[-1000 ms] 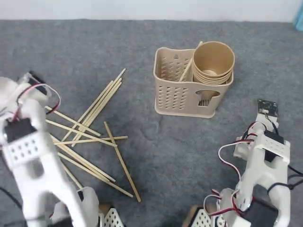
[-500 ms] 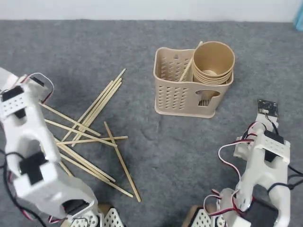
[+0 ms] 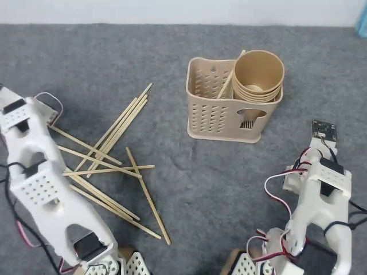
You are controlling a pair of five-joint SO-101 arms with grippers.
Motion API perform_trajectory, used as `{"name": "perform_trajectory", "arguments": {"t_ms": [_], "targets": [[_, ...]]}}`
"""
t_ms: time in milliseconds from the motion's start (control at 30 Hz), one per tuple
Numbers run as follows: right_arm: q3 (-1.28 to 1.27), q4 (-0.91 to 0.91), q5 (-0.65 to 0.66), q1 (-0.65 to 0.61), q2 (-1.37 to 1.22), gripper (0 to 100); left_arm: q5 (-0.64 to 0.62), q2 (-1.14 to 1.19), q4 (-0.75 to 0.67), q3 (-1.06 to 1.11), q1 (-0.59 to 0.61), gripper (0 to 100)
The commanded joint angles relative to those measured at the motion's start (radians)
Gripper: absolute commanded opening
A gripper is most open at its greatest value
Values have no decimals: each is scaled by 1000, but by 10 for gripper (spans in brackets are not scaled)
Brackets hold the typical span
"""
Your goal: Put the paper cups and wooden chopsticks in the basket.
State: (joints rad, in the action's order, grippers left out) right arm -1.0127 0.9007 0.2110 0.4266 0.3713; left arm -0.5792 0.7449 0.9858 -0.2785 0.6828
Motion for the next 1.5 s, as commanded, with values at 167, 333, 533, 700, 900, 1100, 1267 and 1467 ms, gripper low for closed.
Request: {"name": "perform_trajectory", "arguments": {"t_ms": [167,333,533,700,900,1100,1267,1467], "targets": [[5,-8,9,-8,42,8,-9,157,224,-311,5,70],[5,-10,9,-8,42,8,-9,158,368,-453,6,13],[5,-10,9,-8,42,8,-9,158,526,-618,6,13],[5,-10,11,-7,42,8,-8,158,686,-800,3,13],[5,-8,11,-7,44,8,-3,160,772,-1026,23,12],[5,-10,12,-8,44,8,25,157,773,-1023,34,12],[5,-12,12,-8,44,8,34,63,773,-961,37,12],[5,-12,11,-8,44,8,107,-199,769,-645,-3,12]]}}
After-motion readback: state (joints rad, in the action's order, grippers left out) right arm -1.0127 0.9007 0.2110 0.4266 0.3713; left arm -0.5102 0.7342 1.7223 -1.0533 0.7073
